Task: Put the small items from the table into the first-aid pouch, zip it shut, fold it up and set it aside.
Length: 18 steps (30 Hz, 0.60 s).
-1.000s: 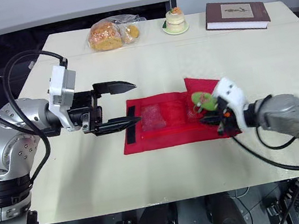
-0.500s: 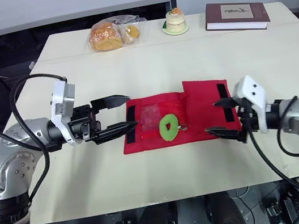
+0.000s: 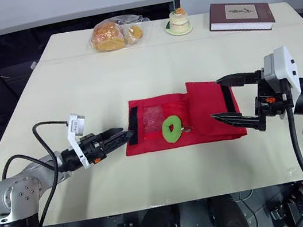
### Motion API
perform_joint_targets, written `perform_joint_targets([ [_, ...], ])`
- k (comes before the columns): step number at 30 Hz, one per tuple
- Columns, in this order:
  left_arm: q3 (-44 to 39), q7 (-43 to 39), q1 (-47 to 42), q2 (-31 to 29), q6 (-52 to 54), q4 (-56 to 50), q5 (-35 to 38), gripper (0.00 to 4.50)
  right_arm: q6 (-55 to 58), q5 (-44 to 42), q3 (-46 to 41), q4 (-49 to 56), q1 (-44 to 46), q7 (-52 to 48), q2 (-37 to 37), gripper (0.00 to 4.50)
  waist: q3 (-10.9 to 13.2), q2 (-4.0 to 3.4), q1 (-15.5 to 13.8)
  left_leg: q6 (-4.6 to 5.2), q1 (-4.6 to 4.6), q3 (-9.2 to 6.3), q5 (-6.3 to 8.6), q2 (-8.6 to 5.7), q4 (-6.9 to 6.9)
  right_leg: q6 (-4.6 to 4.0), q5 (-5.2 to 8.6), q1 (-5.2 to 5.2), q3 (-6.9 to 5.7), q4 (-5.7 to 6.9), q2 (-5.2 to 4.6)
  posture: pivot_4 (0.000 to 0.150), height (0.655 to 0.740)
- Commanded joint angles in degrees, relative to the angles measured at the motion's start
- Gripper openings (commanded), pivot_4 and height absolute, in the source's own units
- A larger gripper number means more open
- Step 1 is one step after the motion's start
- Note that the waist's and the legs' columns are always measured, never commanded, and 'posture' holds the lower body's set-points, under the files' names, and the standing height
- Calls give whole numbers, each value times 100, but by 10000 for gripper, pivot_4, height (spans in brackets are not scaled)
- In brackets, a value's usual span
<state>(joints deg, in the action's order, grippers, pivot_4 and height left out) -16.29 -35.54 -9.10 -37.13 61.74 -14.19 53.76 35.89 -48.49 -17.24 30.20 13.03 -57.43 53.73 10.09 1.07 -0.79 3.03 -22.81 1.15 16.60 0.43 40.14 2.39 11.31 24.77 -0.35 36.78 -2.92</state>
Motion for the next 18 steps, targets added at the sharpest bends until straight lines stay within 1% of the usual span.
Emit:
perform_joint_targets([
  [1,-279,336,5,97,141,51,117,45000,-68,-13,-95,-4,125,-83,99,44600,0,0,-1,0,0,0,0,0,0,0,0,0,0,0,-1,1500,7289],
  [4,-496,843,-53,386,661,214,485,45000,-110,113,2,-15,135,-98,104,44600,-1,0,-6,0,0,0,0,-2,1,-1,0,-1,-1,0,-10,1500,7289],
  [8,-610,1496,-200,710,1116,366,588,45000,-60,88,25,77,154,-20,62,44600,-3,-2,-17,0,1,-3,0,-7,1,-1,0,-3,-5,2,-19,1500,7289],
  [10,-632,1701,-321,865,1254,423,654,45000,-32,58,19,121,150,38,45,44600,-6,-6,-19,0,3,-3,0,-9,1,-1,-1,-6,-5,2,-18,1500,7289],
  [14,-529,2075,-685,1394,1757,588,1031,45000,-10,56,4,199,106,148,30,44600,-9,-7,-50,0,5,-6,-1,-14,2,-2,-1,-10,-7,3,-20,1500,7289],
  [18,-752,2362,-901,1778,2147,798,1496,45000,6,38,-25,276,69,250,21,44600,-9,-6,-66,0,4,-5,-1,-19,4,-2,-1,-11,-5,2,-22,1500,7289],
])
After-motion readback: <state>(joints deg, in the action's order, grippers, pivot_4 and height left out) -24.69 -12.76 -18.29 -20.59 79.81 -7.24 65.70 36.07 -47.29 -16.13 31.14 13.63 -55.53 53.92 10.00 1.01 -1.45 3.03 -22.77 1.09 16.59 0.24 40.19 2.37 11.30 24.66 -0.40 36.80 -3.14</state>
